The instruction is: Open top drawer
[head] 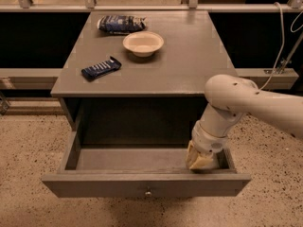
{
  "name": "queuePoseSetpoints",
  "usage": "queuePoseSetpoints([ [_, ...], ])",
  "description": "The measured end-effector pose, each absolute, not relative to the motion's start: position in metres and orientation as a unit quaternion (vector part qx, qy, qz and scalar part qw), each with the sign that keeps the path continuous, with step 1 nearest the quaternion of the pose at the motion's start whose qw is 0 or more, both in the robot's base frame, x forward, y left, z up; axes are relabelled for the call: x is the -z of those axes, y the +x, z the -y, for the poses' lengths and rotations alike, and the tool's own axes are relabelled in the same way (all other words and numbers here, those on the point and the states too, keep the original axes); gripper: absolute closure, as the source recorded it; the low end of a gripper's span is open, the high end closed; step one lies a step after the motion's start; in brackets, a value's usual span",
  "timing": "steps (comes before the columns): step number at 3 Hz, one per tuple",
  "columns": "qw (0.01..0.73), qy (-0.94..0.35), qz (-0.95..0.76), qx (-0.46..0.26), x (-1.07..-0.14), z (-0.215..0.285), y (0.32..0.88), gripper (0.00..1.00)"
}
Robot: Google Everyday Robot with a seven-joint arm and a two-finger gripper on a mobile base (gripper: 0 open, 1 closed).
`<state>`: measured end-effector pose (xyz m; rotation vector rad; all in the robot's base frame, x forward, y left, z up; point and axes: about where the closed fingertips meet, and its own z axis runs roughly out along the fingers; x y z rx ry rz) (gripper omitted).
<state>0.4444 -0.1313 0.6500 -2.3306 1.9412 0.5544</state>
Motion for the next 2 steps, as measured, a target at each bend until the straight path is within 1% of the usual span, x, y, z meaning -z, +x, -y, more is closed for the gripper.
queuePoseSetpoints([
  [2,0.021,-0.748,-0.618,-0.242,-0.671,0.122,0.392,1.00],
])
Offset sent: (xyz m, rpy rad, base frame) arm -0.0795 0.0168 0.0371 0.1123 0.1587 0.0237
